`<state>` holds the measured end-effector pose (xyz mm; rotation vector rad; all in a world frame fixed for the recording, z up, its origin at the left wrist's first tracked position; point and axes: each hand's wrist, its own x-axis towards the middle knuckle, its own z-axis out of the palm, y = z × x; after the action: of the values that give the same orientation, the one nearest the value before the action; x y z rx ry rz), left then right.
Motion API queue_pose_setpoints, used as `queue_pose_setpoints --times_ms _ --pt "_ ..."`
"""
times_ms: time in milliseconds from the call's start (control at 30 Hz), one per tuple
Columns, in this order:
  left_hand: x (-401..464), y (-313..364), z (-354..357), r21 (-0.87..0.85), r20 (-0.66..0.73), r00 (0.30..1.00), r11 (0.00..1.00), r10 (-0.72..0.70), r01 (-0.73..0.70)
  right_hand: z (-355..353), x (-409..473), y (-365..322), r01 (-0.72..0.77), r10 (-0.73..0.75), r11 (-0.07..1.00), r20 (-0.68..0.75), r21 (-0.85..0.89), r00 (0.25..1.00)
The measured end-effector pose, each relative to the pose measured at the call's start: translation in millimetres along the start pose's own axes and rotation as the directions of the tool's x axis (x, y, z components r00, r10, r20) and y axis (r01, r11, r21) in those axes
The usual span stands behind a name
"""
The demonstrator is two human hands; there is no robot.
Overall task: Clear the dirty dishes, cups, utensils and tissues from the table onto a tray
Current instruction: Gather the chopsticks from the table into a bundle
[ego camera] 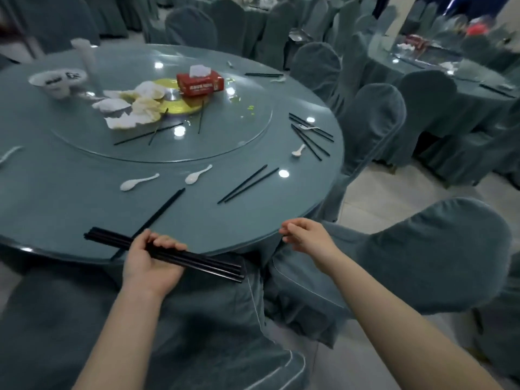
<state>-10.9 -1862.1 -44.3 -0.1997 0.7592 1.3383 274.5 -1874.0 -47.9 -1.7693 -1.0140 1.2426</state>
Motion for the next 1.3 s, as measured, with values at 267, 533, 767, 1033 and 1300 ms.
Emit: queue_pose_setpoints --times_ms 267,533,767,1033,1300 --pt "64 -23 -2 -0.044 -0.216 0.964 0.985 0.155 -0.168 9 176 4 0.308 -0.187 0.73 0.256 -0.61 0.948" --pt "89 -59 14 -0.065 -0.366 0.884 0.94 0.291 -0.336 20 321 -14 0.582 -0.217 0.212 0.542 -0.785 0.812" --pt "75 -88 19 -0.195 -0.487 0.83 0.892 0.273 -0.408 39 360 -14 0.656 -0.198 0.094 0.632 -0.749 0.749" --pt "38 -83 17 -0.242 -0.491 0.813 0.848 0.313 -0.472 47 347 -12 0.659 -0.048 -0.101 0.665 -0.746 0.745" --pt "2 -66 0 -0.235 -0.458 0.819 0.841 0.346 -0.487 106 257 -14 0.811 -0.221 0.073 0.783 -0.58 0.581"
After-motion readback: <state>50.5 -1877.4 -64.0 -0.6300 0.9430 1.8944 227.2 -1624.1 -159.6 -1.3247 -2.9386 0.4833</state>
